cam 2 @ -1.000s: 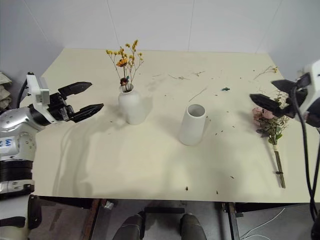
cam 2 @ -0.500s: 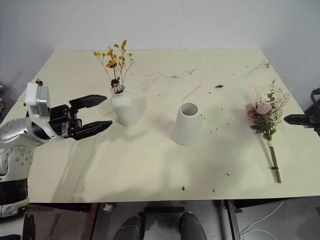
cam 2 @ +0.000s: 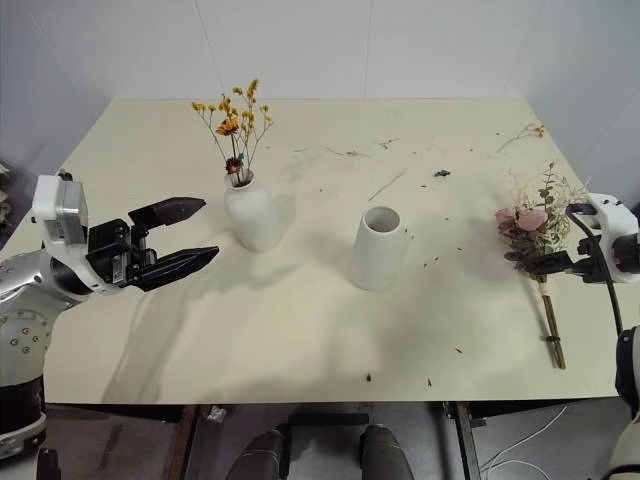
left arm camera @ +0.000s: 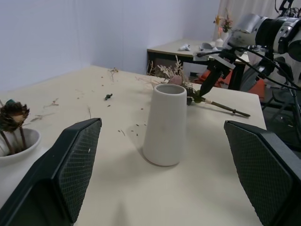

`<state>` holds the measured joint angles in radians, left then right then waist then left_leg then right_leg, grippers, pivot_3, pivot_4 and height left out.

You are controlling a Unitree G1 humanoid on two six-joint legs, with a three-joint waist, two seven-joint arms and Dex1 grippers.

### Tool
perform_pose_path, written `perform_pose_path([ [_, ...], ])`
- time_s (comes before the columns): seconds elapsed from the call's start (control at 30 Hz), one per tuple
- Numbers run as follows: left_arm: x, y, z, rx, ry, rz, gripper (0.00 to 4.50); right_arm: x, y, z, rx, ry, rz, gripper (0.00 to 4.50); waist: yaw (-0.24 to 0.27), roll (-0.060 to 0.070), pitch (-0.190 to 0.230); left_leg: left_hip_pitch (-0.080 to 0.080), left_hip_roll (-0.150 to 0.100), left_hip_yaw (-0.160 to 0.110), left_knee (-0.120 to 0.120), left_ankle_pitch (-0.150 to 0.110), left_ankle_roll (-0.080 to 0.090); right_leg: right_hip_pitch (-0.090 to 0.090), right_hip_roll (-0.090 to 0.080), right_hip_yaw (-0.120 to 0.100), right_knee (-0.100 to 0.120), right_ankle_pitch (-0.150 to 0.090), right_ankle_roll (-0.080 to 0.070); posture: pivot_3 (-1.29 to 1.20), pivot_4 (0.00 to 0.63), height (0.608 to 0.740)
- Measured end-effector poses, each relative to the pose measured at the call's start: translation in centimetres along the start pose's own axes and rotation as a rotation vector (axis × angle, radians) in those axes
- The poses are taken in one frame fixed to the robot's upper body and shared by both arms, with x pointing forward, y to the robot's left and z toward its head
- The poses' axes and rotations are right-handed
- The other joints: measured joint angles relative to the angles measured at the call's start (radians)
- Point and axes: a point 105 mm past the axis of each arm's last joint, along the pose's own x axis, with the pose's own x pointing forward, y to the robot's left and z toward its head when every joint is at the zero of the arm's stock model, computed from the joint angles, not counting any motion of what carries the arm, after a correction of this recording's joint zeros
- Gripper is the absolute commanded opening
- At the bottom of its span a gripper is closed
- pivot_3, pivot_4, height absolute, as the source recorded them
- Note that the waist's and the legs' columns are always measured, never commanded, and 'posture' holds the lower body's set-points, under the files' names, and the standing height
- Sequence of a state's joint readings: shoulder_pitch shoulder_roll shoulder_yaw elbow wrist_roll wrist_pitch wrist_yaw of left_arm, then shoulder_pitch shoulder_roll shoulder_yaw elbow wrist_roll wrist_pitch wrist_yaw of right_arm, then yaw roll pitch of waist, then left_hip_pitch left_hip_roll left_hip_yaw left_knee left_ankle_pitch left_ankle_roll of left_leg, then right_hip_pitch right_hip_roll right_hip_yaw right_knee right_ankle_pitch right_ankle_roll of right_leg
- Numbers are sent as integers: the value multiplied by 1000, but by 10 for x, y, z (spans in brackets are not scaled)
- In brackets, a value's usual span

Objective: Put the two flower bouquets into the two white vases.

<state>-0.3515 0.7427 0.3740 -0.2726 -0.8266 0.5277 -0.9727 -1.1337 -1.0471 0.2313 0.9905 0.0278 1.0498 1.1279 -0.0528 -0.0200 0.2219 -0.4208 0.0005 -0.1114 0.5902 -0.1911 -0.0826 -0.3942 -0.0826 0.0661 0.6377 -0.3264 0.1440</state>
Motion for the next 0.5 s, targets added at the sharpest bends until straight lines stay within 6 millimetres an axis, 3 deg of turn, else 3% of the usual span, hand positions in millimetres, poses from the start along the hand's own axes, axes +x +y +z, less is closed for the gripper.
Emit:
perform_pose_path([
  [0.2, 0, -3, 3, -3, 10, -5, 4460, 16, 8, -8, -2, 45, 21, 4500, -2, 0, 0, 0, 0, 0, 1, 0, 0, 0, 0, 0, 0, 0, 1, 0, 150, 740],
  [0.5, 8, -3, 15, 27, -10, -65, 4500, 29, 12, -21, 8, 87, 39, 1539, -1, -1, -1, 1, 0, 0, 2, 0, 0, 1, 1, 0, 1, 1, 1, 0, 150, 740],
])
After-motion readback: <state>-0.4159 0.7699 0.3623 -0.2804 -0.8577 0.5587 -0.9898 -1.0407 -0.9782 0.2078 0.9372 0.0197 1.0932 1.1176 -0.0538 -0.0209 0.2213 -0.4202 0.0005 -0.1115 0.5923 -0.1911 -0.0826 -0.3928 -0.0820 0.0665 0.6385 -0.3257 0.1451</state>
